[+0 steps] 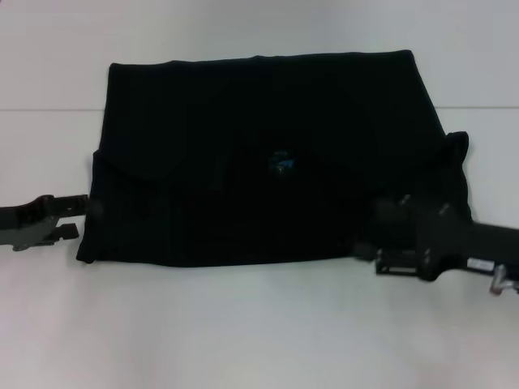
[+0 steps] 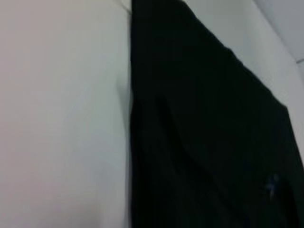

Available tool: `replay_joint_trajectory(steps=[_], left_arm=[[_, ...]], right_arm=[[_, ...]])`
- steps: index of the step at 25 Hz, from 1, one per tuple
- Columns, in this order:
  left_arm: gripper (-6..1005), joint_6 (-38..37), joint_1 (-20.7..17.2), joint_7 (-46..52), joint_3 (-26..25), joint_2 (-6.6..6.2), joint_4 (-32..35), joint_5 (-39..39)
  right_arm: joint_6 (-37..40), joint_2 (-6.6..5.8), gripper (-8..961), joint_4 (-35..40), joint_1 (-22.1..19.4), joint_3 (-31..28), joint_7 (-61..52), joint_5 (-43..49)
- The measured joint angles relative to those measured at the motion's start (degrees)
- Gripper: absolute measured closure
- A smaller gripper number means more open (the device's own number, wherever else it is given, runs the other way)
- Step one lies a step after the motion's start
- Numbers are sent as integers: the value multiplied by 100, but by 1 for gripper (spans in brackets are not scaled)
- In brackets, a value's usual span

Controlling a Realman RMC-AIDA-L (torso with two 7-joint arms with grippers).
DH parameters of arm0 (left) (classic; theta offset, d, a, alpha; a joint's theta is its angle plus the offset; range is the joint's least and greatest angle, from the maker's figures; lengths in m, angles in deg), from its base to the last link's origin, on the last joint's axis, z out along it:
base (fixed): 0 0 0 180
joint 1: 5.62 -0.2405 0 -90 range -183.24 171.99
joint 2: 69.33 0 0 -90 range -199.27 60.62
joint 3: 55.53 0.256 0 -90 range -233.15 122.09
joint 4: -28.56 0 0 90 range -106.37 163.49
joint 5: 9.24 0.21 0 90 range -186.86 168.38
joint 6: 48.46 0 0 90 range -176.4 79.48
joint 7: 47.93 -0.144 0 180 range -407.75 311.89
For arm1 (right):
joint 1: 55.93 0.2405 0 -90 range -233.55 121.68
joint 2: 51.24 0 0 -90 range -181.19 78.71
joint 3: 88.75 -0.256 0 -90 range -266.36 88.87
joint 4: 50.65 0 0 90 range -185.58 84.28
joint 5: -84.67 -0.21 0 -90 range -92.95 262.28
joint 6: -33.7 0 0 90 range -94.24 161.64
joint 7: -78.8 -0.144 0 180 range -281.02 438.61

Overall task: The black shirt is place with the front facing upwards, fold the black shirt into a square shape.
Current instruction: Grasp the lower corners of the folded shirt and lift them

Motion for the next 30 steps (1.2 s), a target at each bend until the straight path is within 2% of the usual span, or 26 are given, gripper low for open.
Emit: replay_joint_trajectory(steps=[2, 5, 17, 21, 27, 30], left_arm=[[210, 1, -5, -32, 33, 45, 49, 4], [209, 3, -1, -61, 38, 71, 66, 25], [222, -78, 161, -98, 415, 123, 78, 136], [226, -32, 229, -89, 715, 118, 96, 145], [355, -8, 255, -48, 914, 85, 146, 146], [419, -9, 262, -45, 934, 76, 147, 146]], right_arm=[[-10, 84, 20, 0, -2, 4, 219, 139], [-34, 139, 19, -24, 31, 6, 302, 266], [-104, 154, 21, -42, 42, 4, 266, 292], [-105, 161, 22, -38, 25, -28, 226, 282], [-102, 109, 23, 0, -11, -65, -17, 256], [-93, 26, 24, 22, -10, -108, -378, 253]])
